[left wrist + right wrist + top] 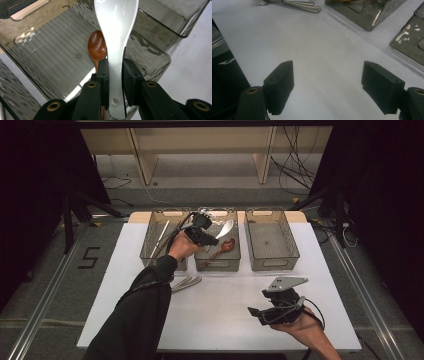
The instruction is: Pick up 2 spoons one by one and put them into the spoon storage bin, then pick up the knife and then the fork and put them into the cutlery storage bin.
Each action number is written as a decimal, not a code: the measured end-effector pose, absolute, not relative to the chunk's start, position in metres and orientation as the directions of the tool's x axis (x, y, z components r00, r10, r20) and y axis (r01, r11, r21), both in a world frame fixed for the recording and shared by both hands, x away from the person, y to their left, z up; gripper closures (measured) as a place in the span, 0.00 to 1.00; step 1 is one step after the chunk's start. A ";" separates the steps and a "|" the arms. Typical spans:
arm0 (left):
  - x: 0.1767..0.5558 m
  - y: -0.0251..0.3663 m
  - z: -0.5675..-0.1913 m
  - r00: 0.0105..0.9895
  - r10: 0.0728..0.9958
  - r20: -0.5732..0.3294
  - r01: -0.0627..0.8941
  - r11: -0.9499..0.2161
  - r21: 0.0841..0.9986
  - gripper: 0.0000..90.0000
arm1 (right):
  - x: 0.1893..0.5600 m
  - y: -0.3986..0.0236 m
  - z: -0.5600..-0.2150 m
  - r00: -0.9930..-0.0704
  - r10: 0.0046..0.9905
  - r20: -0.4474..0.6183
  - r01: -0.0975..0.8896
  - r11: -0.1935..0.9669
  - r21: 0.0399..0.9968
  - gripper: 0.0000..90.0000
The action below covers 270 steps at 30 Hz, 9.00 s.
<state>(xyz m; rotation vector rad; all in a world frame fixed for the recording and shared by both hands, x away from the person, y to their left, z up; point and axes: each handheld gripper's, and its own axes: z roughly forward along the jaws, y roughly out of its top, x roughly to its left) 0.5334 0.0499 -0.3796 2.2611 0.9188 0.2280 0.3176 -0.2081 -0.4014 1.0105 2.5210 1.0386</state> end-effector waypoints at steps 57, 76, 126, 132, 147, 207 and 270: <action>0.453 0.127 -0.380 0.791 0.608 -0.073 0.513 -0.594 0.619 0.34 | 0.318 -0.209 -0.402 -0.729 0.683 0.042 0.516 0.507 0.691 0.30; 0.435 0.150 -0.402 0.817 0.575 -0.031 0.493 -0.671 0.553 0.26 | 0.318 -0.210 -0.402 -0.727 0.685 0.044 0.518 0.505 0.691 0.30; 0.432 0.174 -0.437 0.842 0.536 0.064 0.492 -0.811 0.318 0.31 | 0.318 -0.211 -0.404 -0.729 0.683 0.041 0.517 0.510 0.687 0.30; 0.432 0.176 -0.437 0.854 0.516 0.071 0.473 -0.826 0.307 0.37 | 0.318 -0.210 -0.404 -0.731 0.682 0.038 0.515 0.514 0.686 0.30; 0.434 0.165 -0.460 0.883 0.464 0.067 0.430 -0.860 0.274 0.51 | 0.317 -0.208 -0.404 -0.733 0.679 0.034 0.513 0.520 0.683 0.30; 0.394 0.100 -0.423 0.956 0.286 -0.066 0.289 -0.881 0.374 0.97 | 0.317 -0.200 -0.401 -0.755 0.655 0.026 0.487 0.535 0.690 0.30; 0.345 0.051 -0.406 0.995 0.008 -0.096 0.049 -0.904 0.425 0.95 | 0.310 -0.134 -0.426 -0.984 0.112 -0.135 0.036 0.883 0.468 0.93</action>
